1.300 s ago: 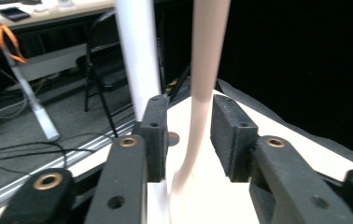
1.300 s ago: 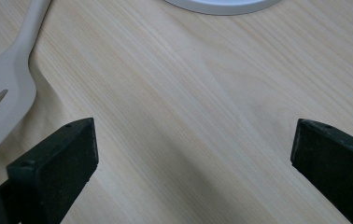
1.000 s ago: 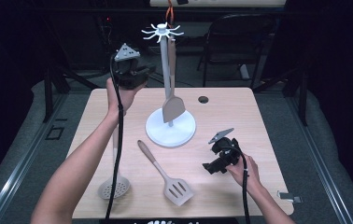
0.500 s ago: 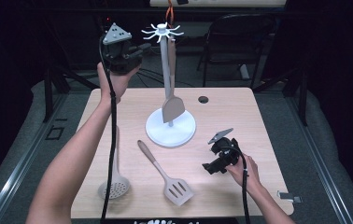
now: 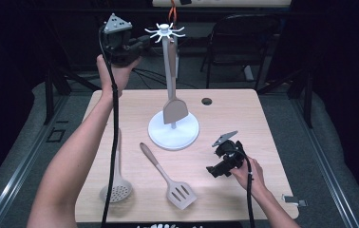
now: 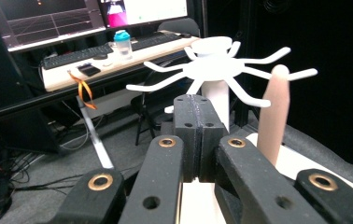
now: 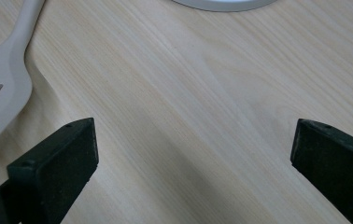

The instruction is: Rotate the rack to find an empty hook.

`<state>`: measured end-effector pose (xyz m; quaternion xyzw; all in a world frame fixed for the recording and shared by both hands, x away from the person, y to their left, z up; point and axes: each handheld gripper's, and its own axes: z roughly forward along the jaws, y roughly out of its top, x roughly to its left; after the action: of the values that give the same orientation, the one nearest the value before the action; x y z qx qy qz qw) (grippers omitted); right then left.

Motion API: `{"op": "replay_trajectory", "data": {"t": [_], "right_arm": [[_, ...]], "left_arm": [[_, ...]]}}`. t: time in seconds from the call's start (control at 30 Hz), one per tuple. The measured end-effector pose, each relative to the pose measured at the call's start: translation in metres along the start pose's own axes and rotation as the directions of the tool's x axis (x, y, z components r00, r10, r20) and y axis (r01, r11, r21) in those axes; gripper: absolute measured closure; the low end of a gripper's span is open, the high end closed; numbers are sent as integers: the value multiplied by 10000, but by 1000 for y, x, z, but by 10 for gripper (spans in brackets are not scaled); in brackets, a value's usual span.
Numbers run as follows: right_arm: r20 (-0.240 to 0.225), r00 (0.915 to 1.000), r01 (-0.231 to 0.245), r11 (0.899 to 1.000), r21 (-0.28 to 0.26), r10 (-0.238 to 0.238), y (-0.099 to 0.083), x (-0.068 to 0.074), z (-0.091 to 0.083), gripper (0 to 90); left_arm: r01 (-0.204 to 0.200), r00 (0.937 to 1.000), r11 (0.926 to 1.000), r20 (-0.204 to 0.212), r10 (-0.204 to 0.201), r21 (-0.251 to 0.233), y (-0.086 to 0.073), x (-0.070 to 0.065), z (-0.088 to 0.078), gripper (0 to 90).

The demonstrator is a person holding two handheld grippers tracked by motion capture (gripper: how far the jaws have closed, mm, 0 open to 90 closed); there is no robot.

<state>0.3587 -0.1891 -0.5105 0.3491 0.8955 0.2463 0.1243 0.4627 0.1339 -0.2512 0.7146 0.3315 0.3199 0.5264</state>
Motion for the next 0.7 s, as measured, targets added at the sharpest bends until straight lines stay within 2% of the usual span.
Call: {"op": "replay_trajectory", "data": {"t": [0.07, 0.17, 0.27, 0.3, 0.33, 0.47, 0.53, 0.57, 0.7], "right_arm": [[-84, 10000, -52, 10000, 34, 53, 0, 1, 1, 5], [34, 10000, -40, 10000, 87, 40, -1, 0, 0, 5], [76, 9999, -151, 9998, -126, 152, -1, 0, 1, 6], [88, 9998, -180, 9998, -117, 181, -1, 1, 2, 6], [61, 9999, 96, 9998, 186, -97, 0, -1, 0, 6], [129, 9999, -45, 10000, 6, 44, -1, 0, 1, 6], [149, 9998, 109, 9998, 191, -112, 0, -2, -1, 7], [115, 9999, -104, 9999, -26, 105, -1, 0, 1, 7], [160, 9999, 60, 9996, 273, -64, 0, 0, -1, 8]], "left_arm": [[43, 10000, 10000, -89, -43, 46, 1, 1, 2, 899], [121, 9996, 9998, -267, -117, 158, 3, 3, 5, 899], [145, 9994, 9997, -302, -139, 182, 4, 3, 8, 899], [159, 9995, 9997, -287, -154, 166, 4, 3, 8, 899], [150, 9995, 9998, -283, -145, 161, 5, 3, 8, 899], [142, 9997, 9998, -188, -139, 146, 3, 2, 5, 899], [106, 9998, 9998, -139, -104, 142, 0, 1, 2, 899], [91, 9999, 9998, -126, -89, 156, -1, 0, 1, 899], [-181, 9998, 9995, 33, 180, 261, -8, -5, -5, 900]]}}
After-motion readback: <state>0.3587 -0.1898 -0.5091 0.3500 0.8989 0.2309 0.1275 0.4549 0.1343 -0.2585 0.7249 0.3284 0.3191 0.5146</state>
